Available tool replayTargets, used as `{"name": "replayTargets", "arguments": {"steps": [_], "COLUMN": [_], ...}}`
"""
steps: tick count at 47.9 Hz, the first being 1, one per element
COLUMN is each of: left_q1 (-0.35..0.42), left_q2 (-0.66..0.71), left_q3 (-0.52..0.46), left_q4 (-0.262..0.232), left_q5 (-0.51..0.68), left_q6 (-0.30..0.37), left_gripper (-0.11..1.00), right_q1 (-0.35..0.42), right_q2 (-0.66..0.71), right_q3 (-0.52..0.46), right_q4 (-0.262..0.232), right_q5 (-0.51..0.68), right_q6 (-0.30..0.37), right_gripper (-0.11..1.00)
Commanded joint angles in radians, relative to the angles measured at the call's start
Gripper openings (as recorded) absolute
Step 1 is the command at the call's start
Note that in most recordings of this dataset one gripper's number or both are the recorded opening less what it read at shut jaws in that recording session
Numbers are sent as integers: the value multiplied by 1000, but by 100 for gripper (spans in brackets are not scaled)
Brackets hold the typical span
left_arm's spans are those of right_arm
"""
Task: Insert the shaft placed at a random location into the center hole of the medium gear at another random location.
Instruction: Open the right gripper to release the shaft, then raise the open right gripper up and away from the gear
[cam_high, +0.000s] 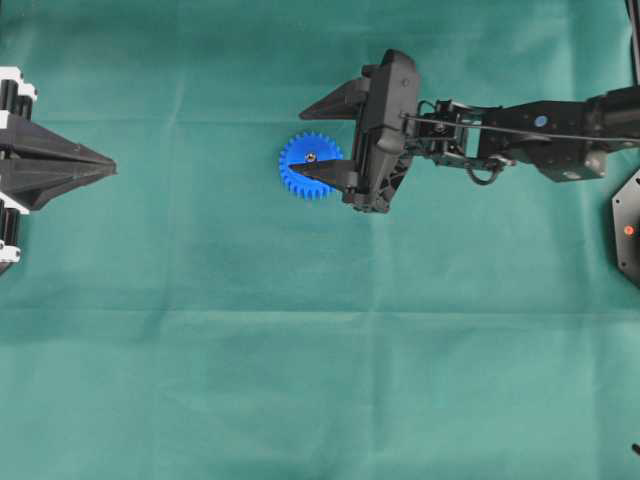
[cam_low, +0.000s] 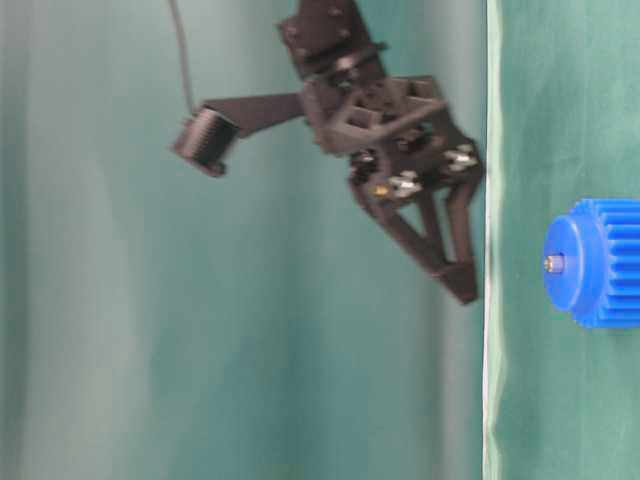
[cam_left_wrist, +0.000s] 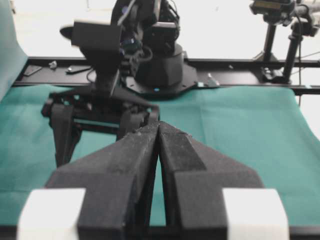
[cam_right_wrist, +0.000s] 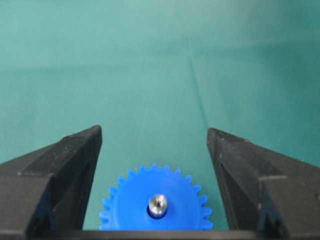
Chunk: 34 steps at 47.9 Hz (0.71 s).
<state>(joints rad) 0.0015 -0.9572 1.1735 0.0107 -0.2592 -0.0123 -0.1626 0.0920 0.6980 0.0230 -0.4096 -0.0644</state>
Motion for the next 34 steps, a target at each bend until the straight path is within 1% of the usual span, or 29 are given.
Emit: {"name": "replayTargets", "arguments": {"steps": [1, 21, 34], "left_q1": [0, 0, 0], "left_q2": [5, 6, 5], "left_q3": [-20, -18, -18], "left_q4": [2, 3, 2], "left_q5": [-11, -12, -12], "left_q6": [-2, -2, -2], "left_gripper": [0, 0, 0], "right_q1": [2, 2, 5], "right_q2": [-52, -75, -164], "right_q3": [-20, -8, 60], "right_q4": [2, 3, 3], "right_q5": [14, 46, 55], "right_q6": [-9, -3, 3], "right_gripper": [83, 83, 83]}}
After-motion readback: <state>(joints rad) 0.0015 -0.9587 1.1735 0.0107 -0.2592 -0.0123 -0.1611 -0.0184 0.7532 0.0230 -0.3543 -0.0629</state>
